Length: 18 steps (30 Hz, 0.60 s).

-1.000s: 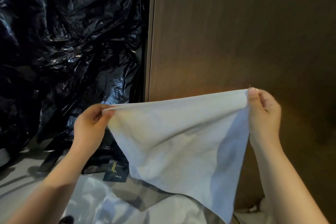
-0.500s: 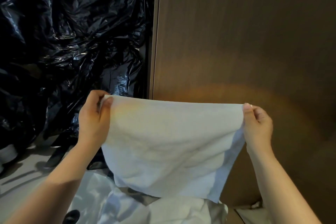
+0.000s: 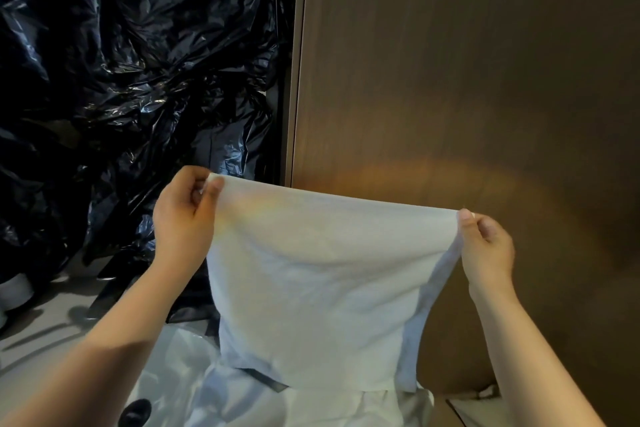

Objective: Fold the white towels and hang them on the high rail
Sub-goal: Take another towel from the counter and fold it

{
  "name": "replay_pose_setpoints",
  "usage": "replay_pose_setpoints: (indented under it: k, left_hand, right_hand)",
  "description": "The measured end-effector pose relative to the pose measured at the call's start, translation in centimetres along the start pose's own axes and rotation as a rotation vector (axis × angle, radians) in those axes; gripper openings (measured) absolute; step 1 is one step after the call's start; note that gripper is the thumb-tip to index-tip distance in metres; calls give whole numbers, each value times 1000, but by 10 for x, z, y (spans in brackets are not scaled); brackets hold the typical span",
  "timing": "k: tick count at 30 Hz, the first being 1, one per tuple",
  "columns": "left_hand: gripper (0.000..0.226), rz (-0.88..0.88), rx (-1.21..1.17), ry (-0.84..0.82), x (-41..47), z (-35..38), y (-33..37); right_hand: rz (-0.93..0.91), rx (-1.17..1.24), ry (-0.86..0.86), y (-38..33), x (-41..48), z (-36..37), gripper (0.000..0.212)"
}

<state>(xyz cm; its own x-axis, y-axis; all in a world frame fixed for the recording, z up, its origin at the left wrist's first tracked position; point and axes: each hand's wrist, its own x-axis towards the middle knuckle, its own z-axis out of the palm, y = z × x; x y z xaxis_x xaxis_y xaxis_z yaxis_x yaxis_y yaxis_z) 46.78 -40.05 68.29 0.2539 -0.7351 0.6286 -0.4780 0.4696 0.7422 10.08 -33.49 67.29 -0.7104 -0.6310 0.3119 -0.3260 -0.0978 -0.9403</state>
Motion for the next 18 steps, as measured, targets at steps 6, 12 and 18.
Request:
replay_pose_setpoints:
  k: [6, 12, 18]
  left_hand:
    - [8, 58, -14, 65, 5, 0, 3]
    - [11, -30, -26, 57, -4, 8, -6]
    - [14, 158, 47, 140, -1, -6, -4]
  right_hand:
    - [-76, -28, 21, -5, 6, -3, 23]
    - [-98, -71, 38, -5, -2, 4, 23]
    - [-143, 41, 94, -17, -4, 5, 19]
